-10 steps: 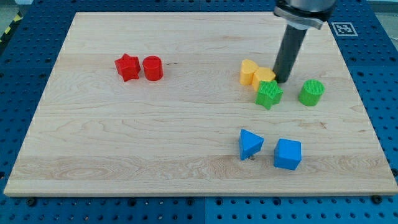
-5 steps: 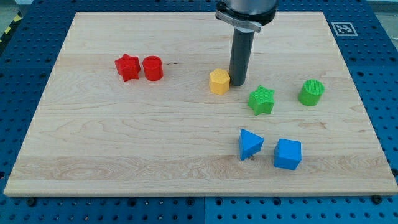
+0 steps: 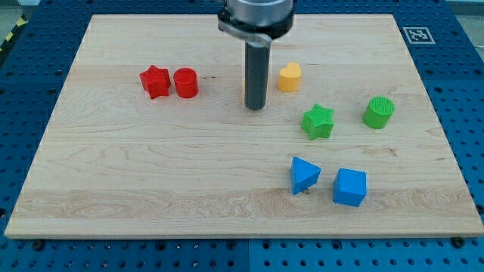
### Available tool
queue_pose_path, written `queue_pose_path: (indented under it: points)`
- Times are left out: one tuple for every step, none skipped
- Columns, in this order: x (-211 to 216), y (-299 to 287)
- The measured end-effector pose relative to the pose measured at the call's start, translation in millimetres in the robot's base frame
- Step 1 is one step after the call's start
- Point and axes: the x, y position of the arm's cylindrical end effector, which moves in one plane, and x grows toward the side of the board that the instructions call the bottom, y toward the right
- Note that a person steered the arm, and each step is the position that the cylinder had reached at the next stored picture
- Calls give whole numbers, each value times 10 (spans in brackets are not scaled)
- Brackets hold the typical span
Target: Separate the yellow blocks from the green blocks
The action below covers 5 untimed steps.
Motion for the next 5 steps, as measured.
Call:
queue_pose_path:
  points:
    - [-106,0]
    - [58,-54]
    - [67,340]
    - [-116,475]
    - [-70,807]
